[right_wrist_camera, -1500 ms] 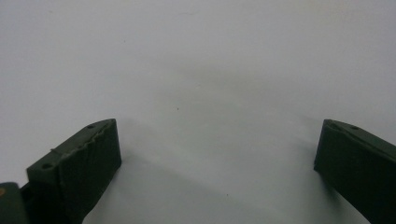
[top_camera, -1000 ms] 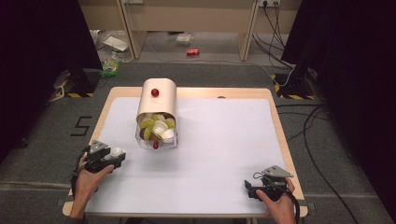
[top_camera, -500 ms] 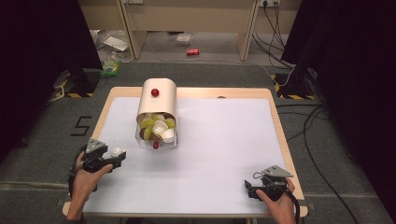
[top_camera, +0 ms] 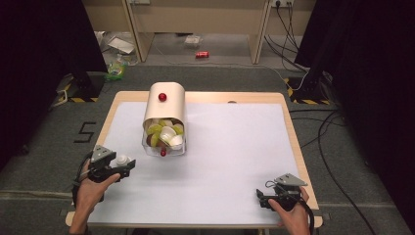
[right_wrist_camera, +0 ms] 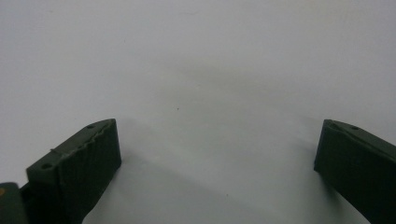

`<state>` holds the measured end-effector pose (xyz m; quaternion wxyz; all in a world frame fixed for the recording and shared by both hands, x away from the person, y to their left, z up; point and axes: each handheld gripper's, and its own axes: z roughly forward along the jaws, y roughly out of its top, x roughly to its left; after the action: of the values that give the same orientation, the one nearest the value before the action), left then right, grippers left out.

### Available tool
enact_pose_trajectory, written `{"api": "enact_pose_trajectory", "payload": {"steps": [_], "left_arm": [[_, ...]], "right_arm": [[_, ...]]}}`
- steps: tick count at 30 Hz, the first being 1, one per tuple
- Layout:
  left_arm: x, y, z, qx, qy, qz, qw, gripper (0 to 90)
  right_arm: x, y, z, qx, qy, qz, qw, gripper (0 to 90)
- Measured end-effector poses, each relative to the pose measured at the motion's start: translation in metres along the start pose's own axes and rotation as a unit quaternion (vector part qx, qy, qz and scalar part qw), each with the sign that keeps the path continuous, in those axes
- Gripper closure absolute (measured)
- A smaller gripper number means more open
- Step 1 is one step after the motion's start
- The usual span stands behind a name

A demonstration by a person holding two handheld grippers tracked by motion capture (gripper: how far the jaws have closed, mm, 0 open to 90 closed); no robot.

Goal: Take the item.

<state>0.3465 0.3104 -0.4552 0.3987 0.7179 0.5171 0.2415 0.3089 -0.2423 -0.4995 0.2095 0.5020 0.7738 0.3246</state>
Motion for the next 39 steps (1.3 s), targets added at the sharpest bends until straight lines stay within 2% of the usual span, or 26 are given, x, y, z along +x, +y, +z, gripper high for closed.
{"api": "enact_pose_trajectory", "payload": {"steps": [5, 16, 30, 39], "left_arm": [[-0.005, 0.003, -0.004, -0.005, -0.003, 0.004, 1.0000, 16.7], [-0.019, 0.013, -0.011, -0.010, -0.014, 0.028, 0.9995, 16.6], [-0.032, 0.021, -0.024, -0.026, -0.032, 0.040, 0.9984, 16.3], [-0.038, 0.026, -0.027, -0.033, -0.037, 0.040, 0.9979, 16.3]], "right_arm": [[0.000, 0.000, 0.000, 0.000, 0.000, 0.000, 1.0000, 0.8], [0.000, 0.000, 0.000, -0.001, 0.001, -0.003, 1.0000, 0.8], [-0.001, 0.000, 0.000, -0.002, 0.001, -0.003, 1.0000, 0.8], [-0.001, 0.000, 0.000, -0.002, 0.001, -0.003, 1.0000, 0.8]]}}
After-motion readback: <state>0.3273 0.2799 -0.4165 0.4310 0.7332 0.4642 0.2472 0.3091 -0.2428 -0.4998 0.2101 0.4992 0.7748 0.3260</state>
